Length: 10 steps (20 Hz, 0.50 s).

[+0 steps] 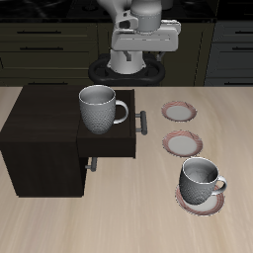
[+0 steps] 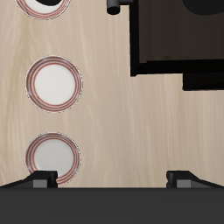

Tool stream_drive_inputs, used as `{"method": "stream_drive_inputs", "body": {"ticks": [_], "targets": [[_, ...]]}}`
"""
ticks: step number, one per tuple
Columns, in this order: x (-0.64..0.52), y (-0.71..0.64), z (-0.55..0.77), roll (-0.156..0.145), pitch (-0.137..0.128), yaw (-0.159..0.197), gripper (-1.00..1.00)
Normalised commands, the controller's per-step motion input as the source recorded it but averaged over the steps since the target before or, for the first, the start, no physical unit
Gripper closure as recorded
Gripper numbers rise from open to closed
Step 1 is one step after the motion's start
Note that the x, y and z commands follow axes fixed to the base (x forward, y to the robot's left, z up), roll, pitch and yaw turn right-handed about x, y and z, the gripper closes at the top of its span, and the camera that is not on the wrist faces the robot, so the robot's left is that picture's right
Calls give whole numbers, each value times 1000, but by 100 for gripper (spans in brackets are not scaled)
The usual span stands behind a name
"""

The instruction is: Place the porcelain mug that is on the plate onto the middle plate relative to the robot

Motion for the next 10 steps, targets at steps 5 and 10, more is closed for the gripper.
{"method": "stream_drive_inputs", "body": {"ticks": [5, 10], "targets": [[230, 554, 151, 25, -6, -18, -100], [214, 451, 73, 18, 18, -16, -100]]}}
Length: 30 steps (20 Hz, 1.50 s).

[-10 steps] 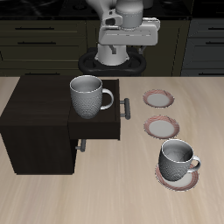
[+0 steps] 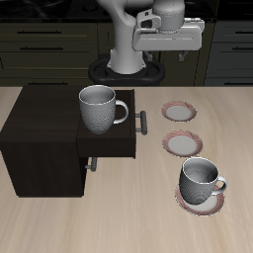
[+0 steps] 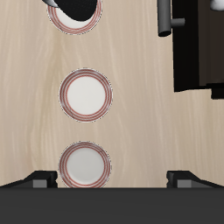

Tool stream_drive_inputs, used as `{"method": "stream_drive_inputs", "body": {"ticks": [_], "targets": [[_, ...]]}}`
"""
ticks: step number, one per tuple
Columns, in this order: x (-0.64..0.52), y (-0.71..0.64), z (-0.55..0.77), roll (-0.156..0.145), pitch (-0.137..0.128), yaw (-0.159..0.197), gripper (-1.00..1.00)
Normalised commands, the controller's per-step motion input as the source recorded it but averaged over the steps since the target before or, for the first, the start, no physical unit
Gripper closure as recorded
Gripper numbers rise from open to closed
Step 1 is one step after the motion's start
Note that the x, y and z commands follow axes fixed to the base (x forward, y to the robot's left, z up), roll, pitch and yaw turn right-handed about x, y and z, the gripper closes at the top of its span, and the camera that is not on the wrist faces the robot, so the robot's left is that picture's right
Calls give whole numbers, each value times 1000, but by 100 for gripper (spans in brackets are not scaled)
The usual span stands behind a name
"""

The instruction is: Place the porcelain mug that is on the plate onto the middle plate relative to the robot

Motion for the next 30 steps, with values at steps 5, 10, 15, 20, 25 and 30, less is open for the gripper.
{"method": "stream_drive_inputs", "body": {"ticks": [5, 10, 15, 20, 25, 30], "targets": [[390, 379, 49, 22, 18, 0, -100], [498, 274, -54, 26, 20, 43, -100], [627, 159, 10, -45, -18, 19, -100], [483, -31, 8, 5, 43, -34, -100], [498, -38, 20, -41, 9, -20, -100], [490, 77, 71, -24, -3, -54, -100]]}}
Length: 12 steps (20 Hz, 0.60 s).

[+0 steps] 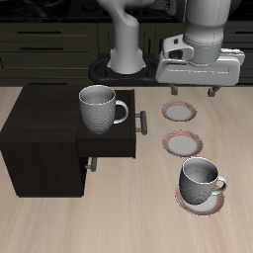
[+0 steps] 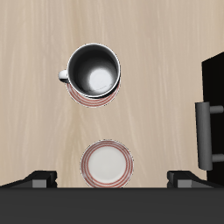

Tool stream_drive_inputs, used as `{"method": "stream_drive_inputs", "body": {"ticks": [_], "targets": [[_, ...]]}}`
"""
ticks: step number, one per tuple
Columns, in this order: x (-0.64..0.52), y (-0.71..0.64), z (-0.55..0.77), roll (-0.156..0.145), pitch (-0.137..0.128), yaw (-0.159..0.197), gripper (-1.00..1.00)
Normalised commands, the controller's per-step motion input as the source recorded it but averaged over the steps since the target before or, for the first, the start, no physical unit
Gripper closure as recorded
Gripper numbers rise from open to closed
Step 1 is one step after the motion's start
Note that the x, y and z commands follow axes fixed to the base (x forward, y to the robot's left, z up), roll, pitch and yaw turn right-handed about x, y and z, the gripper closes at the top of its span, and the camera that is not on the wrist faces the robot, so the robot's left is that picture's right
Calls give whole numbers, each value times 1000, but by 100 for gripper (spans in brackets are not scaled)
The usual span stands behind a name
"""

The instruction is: Place the porcelain mug that is on the plate onto the middle plate relative to the robot

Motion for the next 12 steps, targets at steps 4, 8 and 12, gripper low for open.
{"method": "stream_drive_inputs", "body": {"ticks": [4, 8, 12], "targets": [[311, 127, 23, -22, -13, 8, -100], [331, 74, 63, -5, -15, -46, -100], [351, -82, 64, -42, -18, -14, -100]]}}
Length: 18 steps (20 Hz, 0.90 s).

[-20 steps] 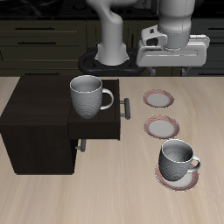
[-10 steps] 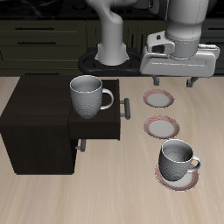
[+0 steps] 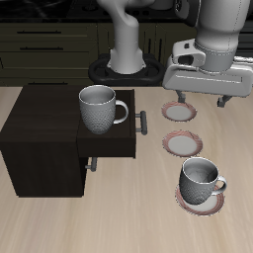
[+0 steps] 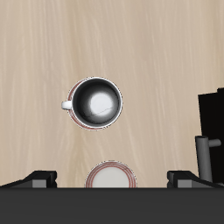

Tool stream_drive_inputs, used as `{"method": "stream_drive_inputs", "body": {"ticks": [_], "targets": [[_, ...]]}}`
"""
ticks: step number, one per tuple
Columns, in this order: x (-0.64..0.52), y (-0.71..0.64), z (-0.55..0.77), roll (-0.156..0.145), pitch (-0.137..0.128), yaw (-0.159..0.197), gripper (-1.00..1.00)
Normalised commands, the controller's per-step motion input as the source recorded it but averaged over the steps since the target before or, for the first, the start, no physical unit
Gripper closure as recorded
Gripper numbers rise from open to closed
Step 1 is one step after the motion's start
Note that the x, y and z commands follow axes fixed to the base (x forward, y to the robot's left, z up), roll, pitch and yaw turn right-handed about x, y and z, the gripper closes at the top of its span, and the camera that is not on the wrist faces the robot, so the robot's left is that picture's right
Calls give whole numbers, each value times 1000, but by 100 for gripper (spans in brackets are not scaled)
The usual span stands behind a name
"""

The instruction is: Place the porcelain mug that is on the plate onto the middle plate relative to the robot

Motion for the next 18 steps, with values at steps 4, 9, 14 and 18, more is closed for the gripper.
{"method": "stream_drive_inputs", "body": {"ticks": [4, 9, 14, 18], "targets": [[294, -174, -12, -5, 3, -22, -100], [241, -135, -47, -15, -1, 12, -100], [80, 24, -114, 17, 7, 1, -100], [-66, -52, -141, 0, -70, 11, -100]]}}
